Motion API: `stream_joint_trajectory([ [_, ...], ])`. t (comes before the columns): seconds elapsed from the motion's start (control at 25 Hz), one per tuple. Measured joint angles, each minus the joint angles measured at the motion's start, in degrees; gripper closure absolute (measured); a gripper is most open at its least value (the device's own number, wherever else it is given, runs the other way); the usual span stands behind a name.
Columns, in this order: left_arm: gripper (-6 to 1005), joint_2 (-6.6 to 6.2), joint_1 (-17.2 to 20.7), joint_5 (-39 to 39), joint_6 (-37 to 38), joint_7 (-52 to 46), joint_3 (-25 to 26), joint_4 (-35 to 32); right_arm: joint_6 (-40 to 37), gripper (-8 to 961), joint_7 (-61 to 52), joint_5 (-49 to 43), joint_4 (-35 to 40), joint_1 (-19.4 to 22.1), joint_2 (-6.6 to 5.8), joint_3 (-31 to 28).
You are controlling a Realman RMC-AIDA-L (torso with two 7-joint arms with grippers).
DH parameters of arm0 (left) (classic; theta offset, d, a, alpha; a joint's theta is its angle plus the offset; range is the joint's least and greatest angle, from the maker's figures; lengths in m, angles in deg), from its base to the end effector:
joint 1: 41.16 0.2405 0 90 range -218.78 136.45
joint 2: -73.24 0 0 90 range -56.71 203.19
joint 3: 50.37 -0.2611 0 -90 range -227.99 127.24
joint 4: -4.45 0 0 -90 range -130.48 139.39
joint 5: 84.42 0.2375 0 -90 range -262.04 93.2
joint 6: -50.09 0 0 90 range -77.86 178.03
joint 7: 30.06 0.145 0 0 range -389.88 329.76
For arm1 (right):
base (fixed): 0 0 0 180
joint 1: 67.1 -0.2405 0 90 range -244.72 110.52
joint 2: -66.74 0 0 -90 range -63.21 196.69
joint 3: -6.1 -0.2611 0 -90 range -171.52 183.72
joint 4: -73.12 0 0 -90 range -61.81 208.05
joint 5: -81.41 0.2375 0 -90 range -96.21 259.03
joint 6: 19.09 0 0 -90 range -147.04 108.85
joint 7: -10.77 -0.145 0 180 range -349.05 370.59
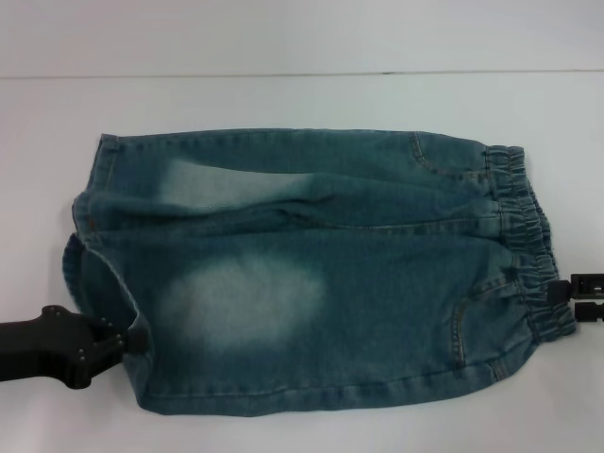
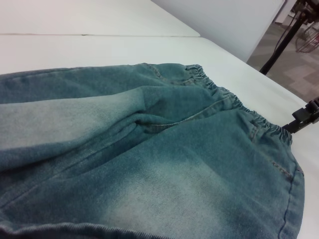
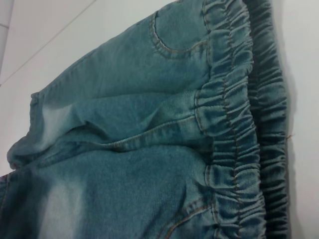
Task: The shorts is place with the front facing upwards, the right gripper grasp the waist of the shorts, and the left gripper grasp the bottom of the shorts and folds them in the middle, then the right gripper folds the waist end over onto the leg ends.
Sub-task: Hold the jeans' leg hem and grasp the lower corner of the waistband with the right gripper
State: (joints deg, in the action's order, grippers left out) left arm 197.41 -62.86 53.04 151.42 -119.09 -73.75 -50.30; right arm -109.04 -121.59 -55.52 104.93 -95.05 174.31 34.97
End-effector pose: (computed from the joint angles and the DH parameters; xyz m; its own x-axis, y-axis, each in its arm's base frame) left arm -0.3433 0.2787 0.0302 0.7090 0.6049 0.3625 0.6797 -0.7231 -0.1230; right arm 0.3838 0.3211 0.0677 0.0272 -0.9490 -0.3140 -0.9985 -0.0408 0.0369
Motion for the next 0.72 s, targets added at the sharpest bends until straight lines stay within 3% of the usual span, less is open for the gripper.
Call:
stream_joint_trajectory([
  [0.72, 952, 0.08, -0.02, 0.0, 0.09, 0.0, -0.05, 0.0, -0.67, 168, 0.39, 0.21, -0.75, -1.16, 0.87, 0.04],
])
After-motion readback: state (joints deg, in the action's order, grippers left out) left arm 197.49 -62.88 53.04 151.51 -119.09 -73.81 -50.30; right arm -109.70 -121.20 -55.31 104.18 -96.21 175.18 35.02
